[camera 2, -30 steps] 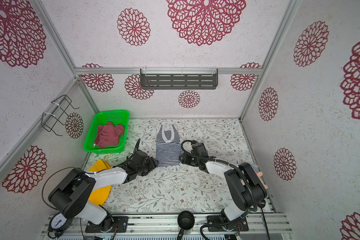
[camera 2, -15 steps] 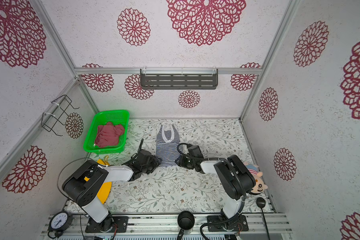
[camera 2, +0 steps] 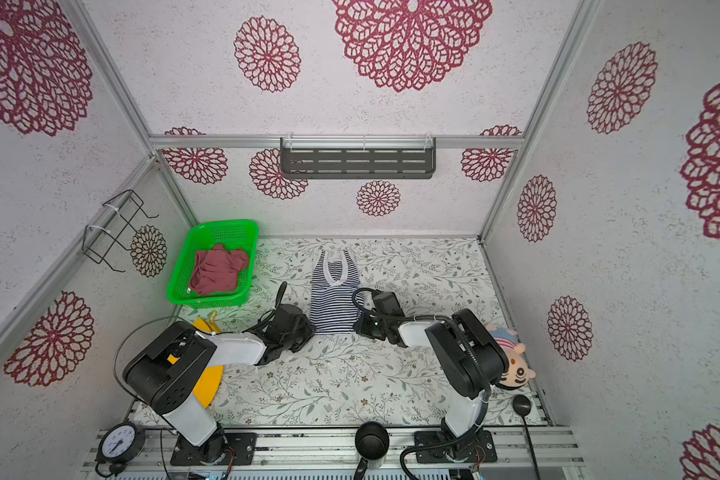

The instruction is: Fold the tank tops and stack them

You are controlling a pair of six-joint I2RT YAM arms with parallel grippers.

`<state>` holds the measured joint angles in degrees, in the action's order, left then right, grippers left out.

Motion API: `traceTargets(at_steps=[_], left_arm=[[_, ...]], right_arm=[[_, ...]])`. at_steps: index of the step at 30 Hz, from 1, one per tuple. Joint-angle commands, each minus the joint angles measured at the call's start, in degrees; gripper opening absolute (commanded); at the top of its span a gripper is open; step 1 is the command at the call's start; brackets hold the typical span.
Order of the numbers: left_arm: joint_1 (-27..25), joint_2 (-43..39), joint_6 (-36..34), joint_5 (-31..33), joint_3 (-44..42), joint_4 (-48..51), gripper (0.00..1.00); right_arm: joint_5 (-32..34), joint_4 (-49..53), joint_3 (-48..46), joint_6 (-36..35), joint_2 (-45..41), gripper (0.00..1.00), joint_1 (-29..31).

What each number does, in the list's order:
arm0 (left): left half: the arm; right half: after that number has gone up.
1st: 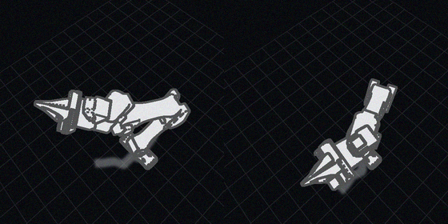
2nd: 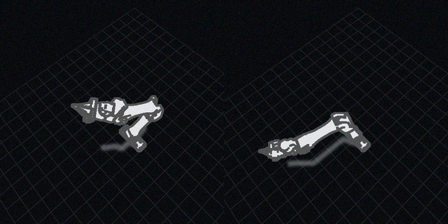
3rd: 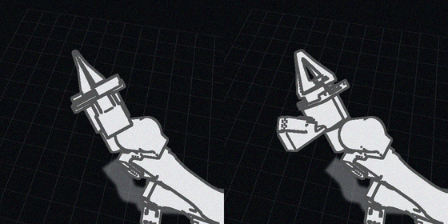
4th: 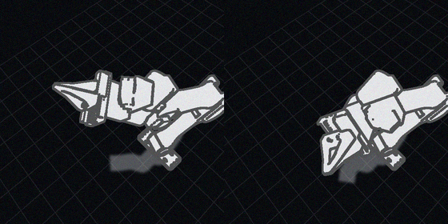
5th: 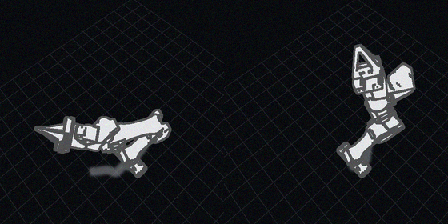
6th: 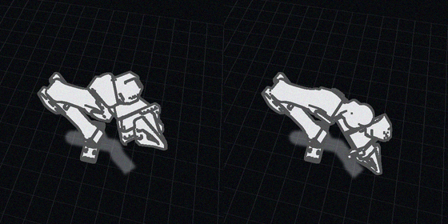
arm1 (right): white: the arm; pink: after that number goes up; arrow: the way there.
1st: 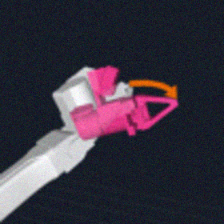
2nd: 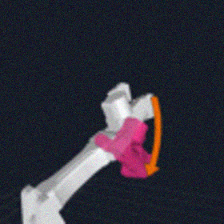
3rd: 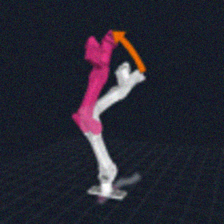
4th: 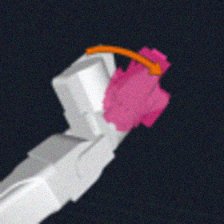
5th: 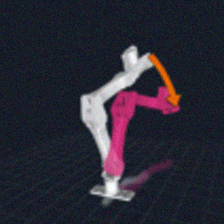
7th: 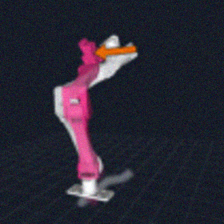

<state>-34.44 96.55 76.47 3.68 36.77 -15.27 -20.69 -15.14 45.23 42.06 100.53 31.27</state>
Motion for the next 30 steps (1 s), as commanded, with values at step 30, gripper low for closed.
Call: traceTargets(at_steps=[30], left_arm=[[2.86,-11.06,-21.99,8.02,20.4,27.36,0.0]], right_arm=[[10.95,37.18,33.46,-25.42,-3.22,0.01,5.22]])
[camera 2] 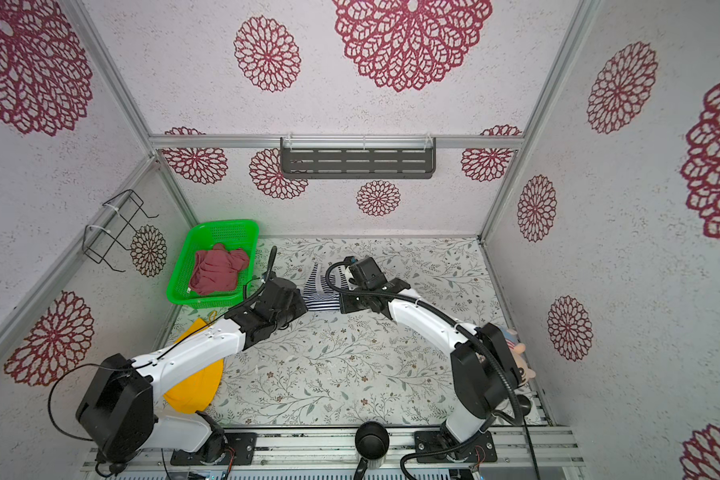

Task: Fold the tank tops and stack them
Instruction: 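Fold the bundle away from the robot over the straps with both grippers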

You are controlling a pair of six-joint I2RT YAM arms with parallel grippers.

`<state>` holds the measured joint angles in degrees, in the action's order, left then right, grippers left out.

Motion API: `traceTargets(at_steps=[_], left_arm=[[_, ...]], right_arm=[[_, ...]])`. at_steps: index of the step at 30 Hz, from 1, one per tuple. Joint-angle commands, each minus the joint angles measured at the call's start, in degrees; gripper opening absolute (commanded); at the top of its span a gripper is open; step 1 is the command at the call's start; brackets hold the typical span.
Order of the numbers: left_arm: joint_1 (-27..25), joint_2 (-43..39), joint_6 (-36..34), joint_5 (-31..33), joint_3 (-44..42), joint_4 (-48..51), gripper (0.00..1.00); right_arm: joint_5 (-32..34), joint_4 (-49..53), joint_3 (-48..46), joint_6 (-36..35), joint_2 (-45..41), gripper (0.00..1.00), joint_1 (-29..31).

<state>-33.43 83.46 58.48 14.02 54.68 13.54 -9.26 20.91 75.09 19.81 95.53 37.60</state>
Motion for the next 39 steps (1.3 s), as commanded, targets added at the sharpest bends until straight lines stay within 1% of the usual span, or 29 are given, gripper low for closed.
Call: traceTargets(at_steps=[1,4,6,10,12,15,22,27,31,36,39], left_arm=[[2.67,2.78,-4.35,-3.17,3.23,-1.86,0.0],[4.62,5.0,-5.07,-5.56,5.18,-3.09,0.0],[4.87,5.52,-5.48,-5.48,6.11,-3.16,0.0],[4.99,4.69,-4.42,-6.45,5.57,-3.75,0.0],[4.96,3.48,-3.52,-6.62,4.4,-4.17,0.0],[4.89,0.65,-2.01,-6.53,1.9,-4.21,0.0],[4.51,-7.22,1.51,-5.66,-4.74,-4.26,0.0],[3.81,-11.61,2.03,-4.83,-5.31,-2.4,0.0],[4.46,-10.61,0.29,-3.51,-3.94,-1.36,0.0],[6.97,-5.85,-0.55,-5.76,-1.99,-3.78,0.0],[9.37,-2.56,-0.93,-7.27,-0.94,-5.96,0.0]], right_arm=[[-1.11,1.19,4.64,-3.41,2.67,0.01,-1.53],[-2.33,1.51,7.71,-4.83,5.12,0.01,-2.27],[-2.76,0.79,8.67,-6.49,6.09,0.0,-2.36],[-6.12,-2.27,8.74,-8.3,7.31,0.0,-2.96],[-8.47,-3.74,8.74,-8.11,7.77,0.0,-3.06],[-12.75,-4.64,8.92,-6.11,7.83,0.0,-3.15],[-20.26,-7.14,3.77,0.95,3.85,0.0,-3.15],[-22.74,-6.96,0.87,5.99,1.56,0.0,-3.06],[-22.99,-7.34,1.31,7.26,3.01,0.0,-3.2],[-24.28,-7.42,6.18,7.05,8.5,0.0,-3.58],[-25.26,-7.77,9.71,6.67,11.84,0.0,-4.15]])
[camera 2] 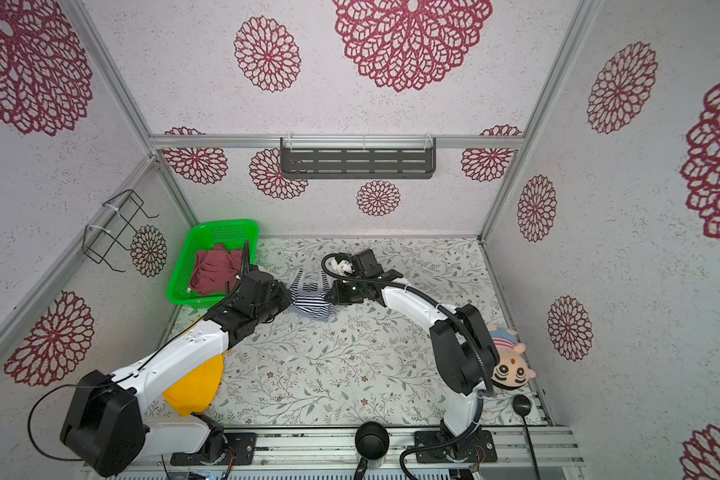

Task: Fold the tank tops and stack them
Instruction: 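Fold the bundle away from the robot over the straps with both grippers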

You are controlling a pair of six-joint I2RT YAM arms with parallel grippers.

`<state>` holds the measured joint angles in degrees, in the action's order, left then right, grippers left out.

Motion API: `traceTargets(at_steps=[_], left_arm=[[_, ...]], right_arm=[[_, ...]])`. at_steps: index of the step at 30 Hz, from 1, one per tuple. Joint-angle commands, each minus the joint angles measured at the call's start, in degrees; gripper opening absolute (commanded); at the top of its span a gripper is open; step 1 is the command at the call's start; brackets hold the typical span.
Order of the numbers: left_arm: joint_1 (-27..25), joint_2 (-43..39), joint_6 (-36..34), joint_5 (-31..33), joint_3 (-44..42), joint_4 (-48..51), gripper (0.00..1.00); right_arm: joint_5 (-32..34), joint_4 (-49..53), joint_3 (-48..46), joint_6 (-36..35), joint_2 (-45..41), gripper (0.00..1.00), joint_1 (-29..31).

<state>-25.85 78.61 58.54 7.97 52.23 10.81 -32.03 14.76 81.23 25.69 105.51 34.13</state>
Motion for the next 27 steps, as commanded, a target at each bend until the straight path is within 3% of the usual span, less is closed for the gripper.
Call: traceTargets(at_steps=[1,12,13,15,16,17,20,22,27], left_arm=[[2.84,3.51,-1.11,-1.83,1.92,-4.12,0.0],[9.7,16.6,-1.66,-6.93,8.59,-10.81,0.0],[10.29,17.9,-1.51,-7.36,9.25,-11.43,0.0],[11.21,20.64,-1.49,-7.78,10.83,-12.71,0.0],[11.76,22.01,-1.71,-8.08,11.78,-13.69,0.09],[12.25,23.76,-2.21,-8.78,12.74,-14.9,0.25],[13.85,27.01,-2.82,-10.67,15.45,-16.74,0.57],[14.54,26.98,-2.91,-11.03,16.17,-16.99,0.67],[14.56,23.66,-5.09,-9.9,15.53,-12.82,0.69]], right_arm=[[-2.64,-1.65,4.65,0.41,2.94,0.0,-0.88],[-4.45,-1.06,18.66,-2.99,16.52,0.03,-3.53],[-4.74,-0.88,20.08,-3.27,17.86,0.04,-3.84],[-4.71,-0.88,22.43,-3.15,20.14,0.17,-4.52],[-4.62,-0.8,24.09,-2.83,21.56,0.29,-5.13],[-4.54,-0.71,25.9,-2.44,23.01,0.42,-5.8],[-4.1,1.28,31.89,-1.86,26.85,0.68,-7.59],[-2.9,3.22,34.28,-2.75,27.22,0.74,-8.18],[3.45,3.7,29.34,-4.86,21.78,0.7,-8.01]])
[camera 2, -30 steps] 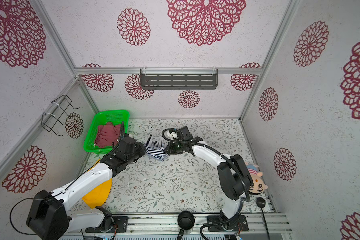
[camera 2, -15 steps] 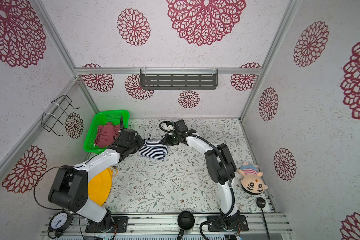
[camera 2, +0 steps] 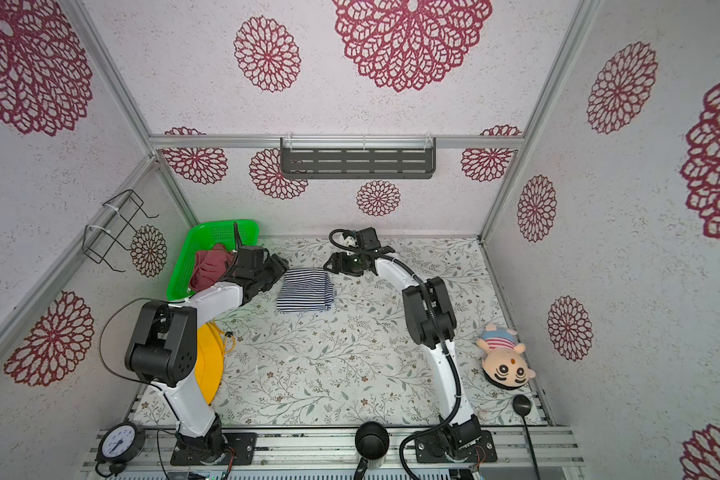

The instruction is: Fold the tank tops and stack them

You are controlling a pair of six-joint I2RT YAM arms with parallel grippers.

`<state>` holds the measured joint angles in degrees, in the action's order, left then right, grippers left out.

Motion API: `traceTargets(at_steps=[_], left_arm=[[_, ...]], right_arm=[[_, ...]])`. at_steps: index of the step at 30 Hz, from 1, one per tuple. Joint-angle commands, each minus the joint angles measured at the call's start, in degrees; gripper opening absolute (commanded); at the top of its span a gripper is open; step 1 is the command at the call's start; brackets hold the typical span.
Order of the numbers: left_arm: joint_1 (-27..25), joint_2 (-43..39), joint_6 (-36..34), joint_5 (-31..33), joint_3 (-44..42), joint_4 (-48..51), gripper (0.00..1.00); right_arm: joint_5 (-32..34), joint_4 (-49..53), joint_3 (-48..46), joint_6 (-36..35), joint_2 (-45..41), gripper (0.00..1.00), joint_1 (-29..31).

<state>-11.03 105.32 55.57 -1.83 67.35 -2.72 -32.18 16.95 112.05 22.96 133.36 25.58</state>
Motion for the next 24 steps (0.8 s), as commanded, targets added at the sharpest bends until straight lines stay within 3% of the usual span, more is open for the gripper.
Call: traceTargets(at_steps=[1,5,7,16,24], left_arm=[[-0.52,-3.5,-2.26,-0.02,-0.31,1.29,0.69],[-2.84,-2.24,-1.69,-0.72,-3.27,-0.44,0.67],[-3.72,0.15,-1.16,-0.94,-3.24,-0.84,0.67],[-3.61,5.12,2.61,0.28,-7.4,-5.36,0.66],[-3.48,2.48,-0.15,2.09,-8.23,-4.23,0.66]], right_arm=[[4.99,0.37,-4.06,-2.22,-7.69,0.66,1.05],[8.64,-5.62,-12.7,-1.64,-12.26,0.36,5.0],[8.74,-8.58,-14.63,-0.39,-12.02,0.31,7.16],[8.74,-21.5,-21.43,10.26,-6.79,0.22,10.63],[12.99,-21.94,-30.21,11.61,-9.37,0.21,7.79]])
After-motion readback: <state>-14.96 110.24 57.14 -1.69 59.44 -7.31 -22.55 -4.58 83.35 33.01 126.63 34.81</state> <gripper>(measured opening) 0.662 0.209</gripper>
